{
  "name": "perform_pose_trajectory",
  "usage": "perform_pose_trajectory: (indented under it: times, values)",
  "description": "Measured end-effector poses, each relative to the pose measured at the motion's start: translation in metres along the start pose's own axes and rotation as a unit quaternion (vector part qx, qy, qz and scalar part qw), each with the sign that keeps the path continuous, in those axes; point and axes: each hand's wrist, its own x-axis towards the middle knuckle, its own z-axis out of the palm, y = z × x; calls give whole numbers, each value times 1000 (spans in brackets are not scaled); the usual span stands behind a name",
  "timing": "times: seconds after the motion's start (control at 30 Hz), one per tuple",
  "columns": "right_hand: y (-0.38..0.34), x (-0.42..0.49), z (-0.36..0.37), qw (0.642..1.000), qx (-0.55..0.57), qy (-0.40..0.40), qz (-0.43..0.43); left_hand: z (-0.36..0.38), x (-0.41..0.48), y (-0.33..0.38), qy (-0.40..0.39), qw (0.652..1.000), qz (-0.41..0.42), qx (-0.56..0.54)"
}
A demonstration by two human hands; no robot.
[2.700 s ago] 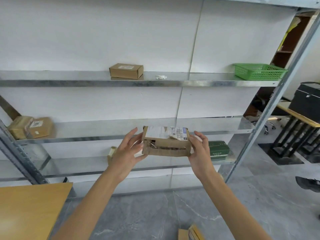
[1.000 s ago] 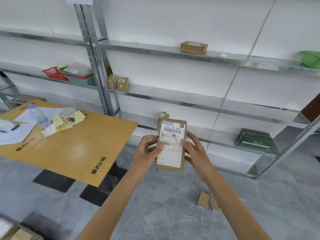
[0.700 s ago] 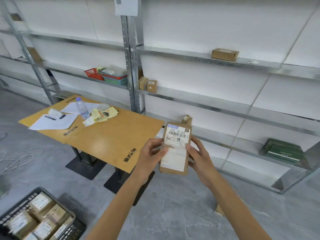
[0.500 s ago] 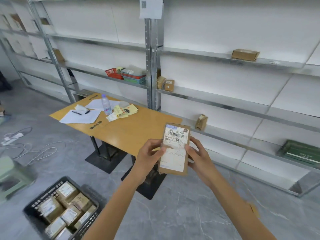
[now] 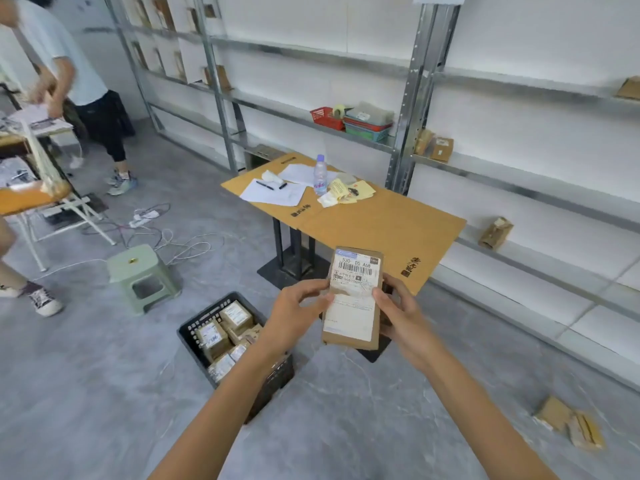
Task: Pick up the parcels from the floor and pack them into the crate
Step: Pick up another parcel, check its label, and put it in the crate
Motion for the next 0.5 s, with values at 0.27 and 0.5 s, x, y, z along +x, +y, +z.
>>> perform_pose_trajectory:
  times: [0.27,0.5]
  values:
    - [24,43,60,998,-49,-31,22,-66,7,-36,26,999,-29,-11]
    - [38,123,106,998,-32,-19,41,-131,86,-66,31,997,-73,5]
